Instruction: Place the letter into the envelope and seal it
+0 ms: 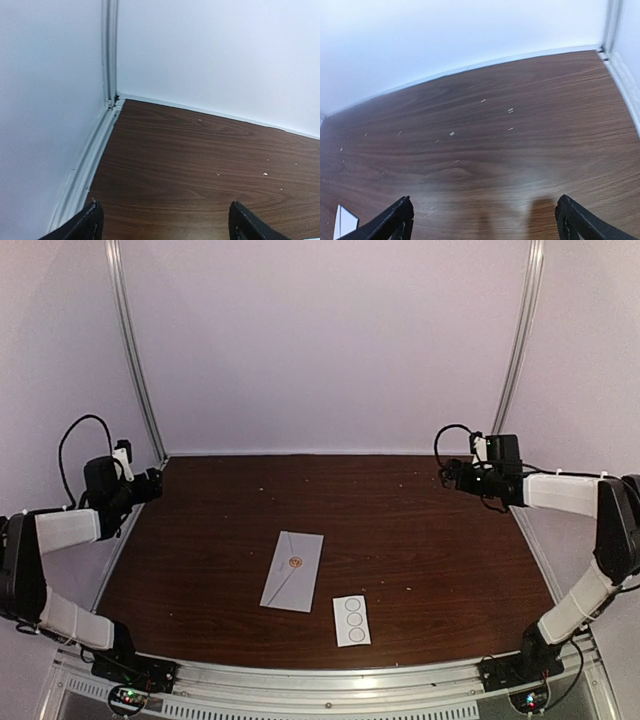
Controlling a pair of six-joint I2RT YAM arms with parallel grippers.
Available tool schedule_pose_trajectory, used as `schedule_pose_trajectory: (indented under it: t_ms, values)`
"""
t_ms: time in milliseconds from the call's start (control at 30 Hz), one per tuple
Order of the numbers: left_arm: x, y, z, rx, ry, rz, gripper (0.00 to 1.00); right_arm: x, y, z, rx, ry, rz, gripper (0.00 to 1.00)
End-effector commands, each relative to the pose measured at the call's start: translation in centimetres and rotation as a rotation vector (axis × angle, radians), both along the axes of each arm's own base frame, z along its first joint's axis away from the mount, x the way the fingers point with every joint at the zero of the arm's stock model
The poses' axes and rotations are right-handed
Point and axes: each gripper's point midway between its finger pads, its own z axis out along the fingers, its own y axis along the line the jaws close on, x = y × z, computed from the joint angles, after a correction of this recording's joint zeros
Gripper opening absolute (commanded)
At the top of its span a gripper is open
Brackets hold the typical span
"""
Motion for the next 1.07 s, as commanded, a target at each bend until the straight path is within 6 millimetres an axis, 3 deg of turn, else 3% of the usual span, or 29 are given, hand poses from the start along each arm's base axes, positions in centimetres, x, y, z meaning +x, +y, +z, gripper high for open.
schedule_pose_trajectory:
  t_ms: [0, 67, 133, 267, 433, 1033]
  values:
    - [-2.3, 2.4, 3.4, 0.162, -0.197, 0.135, 0.89, -0.2, -6.2, 2.4, -0.013, -0.16, -0.078, 1.0]
    - [-3.5, 3.0, 3.6, 0.193, -0.239, 0.176, 0.91, -0.8, -10.0, 3.3, -0.027, -0.233, -0.16, 1.0]
    - [-4.4, 3.5, 3.5, 0.208, -0.279, 0.211, 0.91, -1.9, -12.2, 4.4, -0.044, -0.317, -0.231, 1.0]
    - [-5.2, 3.7, 1.6, 0.207, -0.282, 0.227, 0.92, -4.9, -14.4, 5.7, -0.123, -0.497, -0.34, 1.0]
    - [-5.3, 3.7, 0.5, 0.195, -0.271, 0.231, 0.92, -6.9, -15.2, 5.4, -0.179, -0.578, -0.387, 1.0]
    - [-5.7, 3.0, 0.2, 0.211, -0.293, 0.188, 0.92, -7.6, -15.1, 4.6, -0.202, -0.626, -0.381, 1.0]
